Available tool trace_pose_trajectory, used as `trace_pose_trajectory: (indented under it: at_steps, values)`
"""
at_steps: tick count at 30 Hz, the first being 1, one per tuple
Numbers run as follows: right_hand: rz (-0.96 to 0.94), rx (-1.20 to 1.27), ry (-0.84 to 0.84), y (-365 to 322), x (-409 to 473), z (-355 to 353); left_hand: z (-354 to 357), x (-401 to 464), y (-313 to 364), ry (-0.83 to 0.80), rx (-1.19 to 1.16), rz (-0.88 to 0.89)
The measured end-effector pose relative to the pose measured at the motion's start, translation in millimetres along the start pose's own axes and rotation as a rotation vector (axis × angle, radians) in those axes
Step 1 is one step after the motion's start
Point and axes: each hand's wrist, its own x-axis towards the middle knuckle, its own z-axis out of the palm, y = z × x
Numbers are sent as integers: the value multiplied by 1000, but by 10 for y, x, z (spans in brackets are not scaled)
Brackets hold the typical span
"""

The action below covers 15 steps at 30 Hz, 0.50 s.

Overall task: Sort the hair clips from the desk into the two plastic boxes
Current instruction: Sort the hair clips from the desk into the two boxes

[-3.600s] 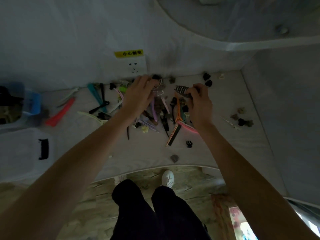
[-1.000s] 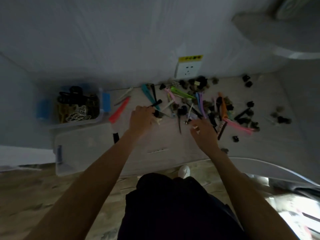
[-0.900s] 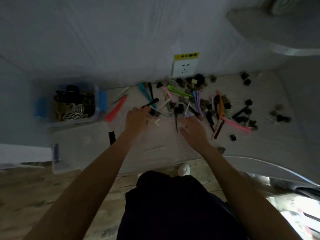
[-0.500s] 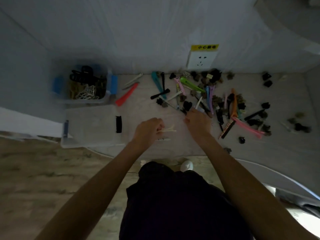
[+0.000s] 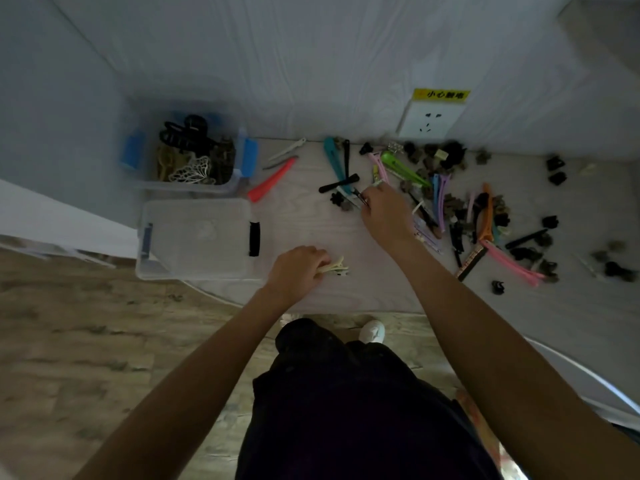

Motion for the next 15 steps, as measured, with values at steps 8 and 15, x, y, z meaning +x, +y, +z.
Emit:
trace_pose_trajectory:
  at_steps: [8,15]
  values:
    - [44,-134,-138,-61,53,162,-6,26,-22,38,31,25]
    - [273,299,-32,-4,-312,54,-49,52,-56,9,20,-2]
